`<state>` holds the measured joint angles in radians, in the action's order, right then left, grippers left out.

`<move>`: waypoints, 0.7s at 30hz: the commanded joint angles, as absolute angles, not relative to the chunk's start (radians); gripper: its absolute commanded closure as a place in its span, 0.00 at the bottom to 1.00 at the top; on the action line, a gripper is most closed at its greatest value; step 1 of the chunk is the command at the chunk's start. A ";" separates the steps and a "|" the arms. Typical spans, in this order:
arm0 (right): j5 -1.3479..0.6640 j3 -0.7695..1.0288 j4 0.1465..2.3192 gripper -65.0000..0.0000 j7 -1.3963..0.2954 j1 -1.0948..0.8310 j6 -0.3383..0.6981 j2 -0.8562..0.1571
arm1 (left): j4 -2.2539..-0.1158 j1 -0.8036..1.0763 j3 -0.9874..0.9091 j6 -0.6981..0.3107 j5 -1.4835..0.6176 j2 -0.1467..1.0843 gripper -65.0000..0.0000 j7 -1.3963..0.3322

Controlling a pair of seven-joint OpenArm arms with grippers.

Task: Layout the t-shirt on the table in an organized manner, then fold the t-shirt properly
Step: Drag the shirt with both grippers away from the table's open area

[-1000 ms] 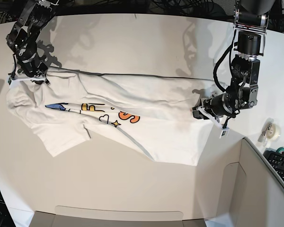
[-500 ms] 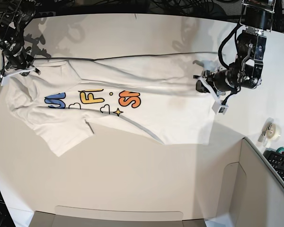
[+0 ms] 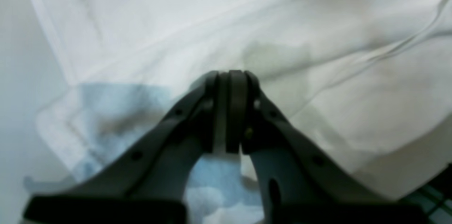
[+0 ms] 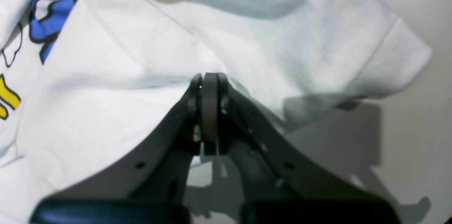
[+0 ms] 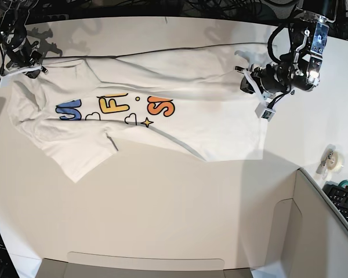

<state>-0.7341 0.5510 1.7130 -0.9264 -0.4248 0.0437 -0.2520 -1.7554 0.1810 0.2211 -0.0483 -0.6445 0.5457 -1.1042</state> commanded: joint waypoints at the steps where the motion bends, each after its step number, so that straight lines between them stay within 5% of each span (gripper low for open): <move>1: -0.696 0.545 1.696 1.00 -1.049 -0.473 0.021 -0.248 | -1.770 0.214 0.219 -0.035 -0.578 0.562 0.94 -1.141; 21: -0.702 0.545 1.808 1.00 -1.049 -0.730 0.021 -0.206 | -1.794 0.317 0.228 -0.035 -0.412 0.559 0.94 -1.072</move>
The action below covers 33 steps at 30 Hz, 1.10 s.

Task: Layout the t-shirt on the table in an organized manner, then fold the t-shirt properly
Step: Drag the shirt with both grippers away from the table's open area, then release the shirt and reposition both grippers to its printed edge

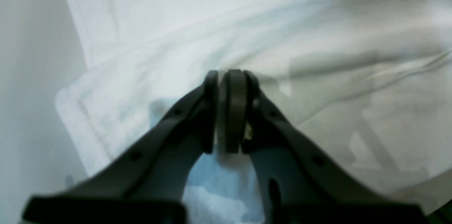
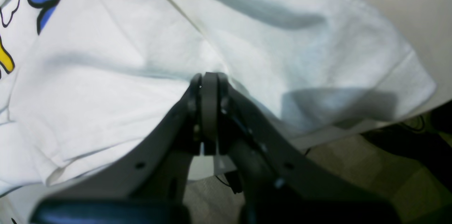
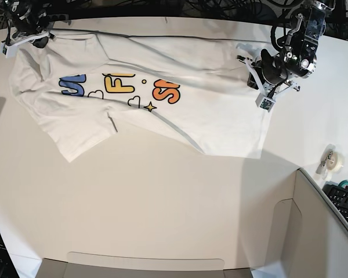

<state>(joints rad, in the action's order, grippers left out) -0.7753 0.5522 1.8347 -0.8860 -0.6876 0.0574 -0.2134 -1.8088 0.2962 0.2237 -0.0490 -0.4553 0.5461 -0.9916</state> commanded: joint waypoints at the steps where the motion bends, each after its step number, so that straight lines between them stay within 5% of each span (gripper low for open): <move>1: -0.702 0.545 1.808 1.00 -1.049 -0.733 0.021 -0.206 | -1.794 0.328 0.228 -0.035 -0.412 0.559 0.94 -1.070; 33: -0.697 0.659 1.810 1.00 -1.049 -0.661 0.021 -0.259 | -1.794 0.463 0.228 -0.035 -0.412 0.561 0.94 -1.078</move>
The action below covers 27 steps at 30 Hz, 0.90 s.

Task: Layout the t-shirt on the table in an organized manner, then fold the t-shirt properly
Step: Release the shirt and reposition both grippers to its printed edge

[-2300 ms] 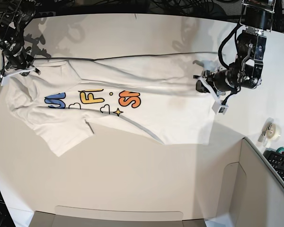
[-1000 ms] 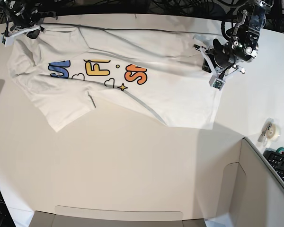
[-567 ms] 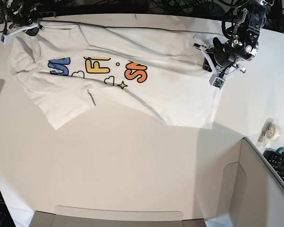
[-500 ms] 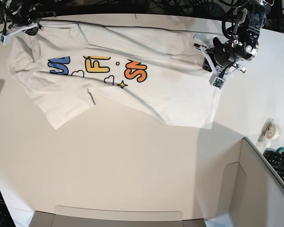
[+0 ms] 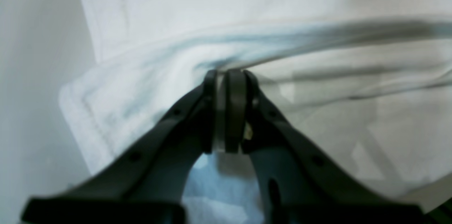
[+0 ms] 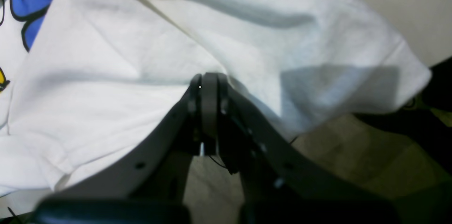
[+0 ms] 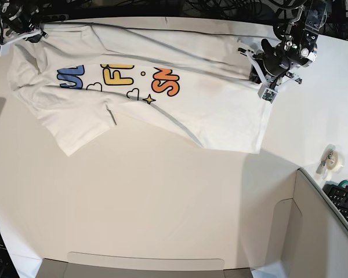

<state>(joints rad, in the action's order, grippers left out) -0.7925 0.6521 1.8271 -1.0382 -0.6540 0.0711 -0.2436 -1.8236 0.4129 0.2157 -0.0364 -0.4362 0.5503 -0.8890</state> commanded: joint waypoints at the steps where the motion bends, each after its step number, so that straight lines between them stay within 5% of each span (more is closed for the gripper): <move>1: -0.694 0.659 1.810 1.00 -1.049 -0.653 0.021 -0.260 | -1.794 0.470 0.228 -0.035 -0.412 0.561 0.94 -1.078; 18: -0.700 0.661 1.814 1.00 -1.050 -0.622 0.021 -0.257 | -1.845 0.496 0.352 -0.035 -0.272 0.562 0.93 -1.078; 27: -0.700 0.707 1.988 1.00 -1.050 -0.616 0.021 -0.252 | -1.945 0.458 0.315 -0.035 -0.272 0.556 0.93 -1.159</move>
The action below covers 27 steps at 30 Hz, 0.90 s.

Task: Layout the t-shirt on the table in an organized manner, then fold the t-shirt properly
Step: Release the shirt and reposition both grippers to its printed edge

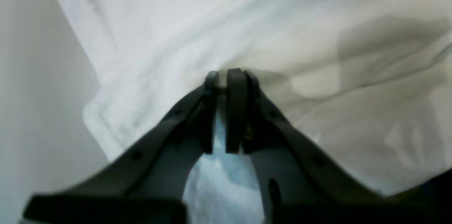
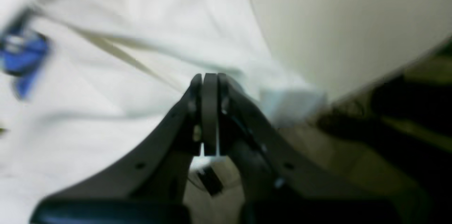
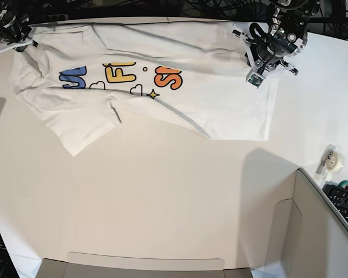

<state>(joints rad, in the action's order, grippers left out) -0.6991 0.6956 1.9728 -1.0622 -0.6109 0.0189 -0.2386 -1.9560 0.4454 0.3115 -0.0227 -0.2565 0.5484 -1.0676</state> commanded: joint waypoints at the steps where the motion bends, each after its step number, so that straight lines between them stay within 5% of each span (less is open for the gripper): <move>1: -0.700 0.710 1.995 1.00 -1.050 -0.615 0.021 -0.252 | -1.945 0.444 0.315 -0.035 -0.272 0.556 0.93 -1.159; 9: -0.704 0.710 2.015 1.00 -1.050 -0.595 0.021 -0.251 | -1.956 0.398 0.311 -0.035 -0.272 0.556 0.93 -1.161; 20: -0.881 0.855 2.032 1.00 -1.050 -0.532 0.021 -0.260 | -2.083 0.317 0.064 -0.042 -0.274 0.556 0.94 -1.199; 27: -0.908 0.929 2.029 1.00 -1.050 -0.321 0.021 -0.302 | -2.057 0.113 0.008 -0.044 -0.274 0.529 0.93 -1.198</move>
